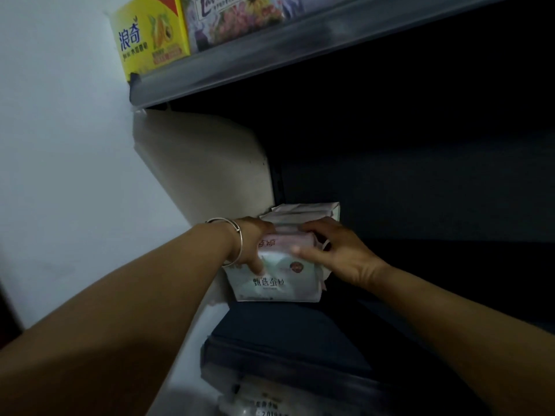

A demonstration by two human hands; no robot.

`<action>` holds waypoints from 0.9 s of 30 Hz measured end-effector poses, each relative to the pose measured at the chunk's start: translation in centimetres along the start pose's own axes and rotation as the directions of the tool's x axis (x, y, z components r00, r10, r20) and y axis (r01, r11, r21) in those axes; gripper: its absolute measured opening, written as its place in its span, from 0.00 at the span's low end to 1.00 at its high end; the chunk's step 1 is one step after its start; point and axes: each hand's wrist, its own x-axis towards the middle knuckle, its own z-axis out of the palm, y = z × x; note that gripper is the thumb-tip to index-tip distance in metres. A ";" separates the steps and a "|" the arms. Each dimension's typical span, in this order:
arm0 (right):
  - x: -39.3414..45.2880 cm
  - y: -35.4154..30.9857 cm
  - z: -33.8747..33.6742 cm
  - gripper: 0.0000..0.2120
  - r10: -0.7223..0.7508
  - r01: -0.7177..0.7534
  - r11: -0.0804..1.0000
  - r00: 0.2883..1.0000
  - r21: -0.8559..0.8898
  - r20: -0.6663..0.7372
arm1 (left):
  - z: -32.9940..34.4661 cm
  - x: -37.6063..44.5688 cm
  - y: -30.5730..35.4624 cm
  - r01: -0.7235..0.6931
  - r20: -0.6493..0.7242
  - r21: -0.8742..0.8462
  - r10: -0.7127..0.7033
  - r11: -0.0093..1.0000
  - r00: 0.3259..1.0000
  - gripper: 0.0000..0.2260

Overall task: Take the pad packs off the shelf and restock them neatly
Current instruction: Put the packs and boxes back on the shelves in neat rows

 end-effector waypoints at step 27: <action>0.8 -1.4 2.7 0.26 0.106 -0.114 0.865 0.993 -0.488 -0.043 | 3.2 -7.7 0.5 0.093 -0.232 -0.015 -0.094 0.996 0.968 0.24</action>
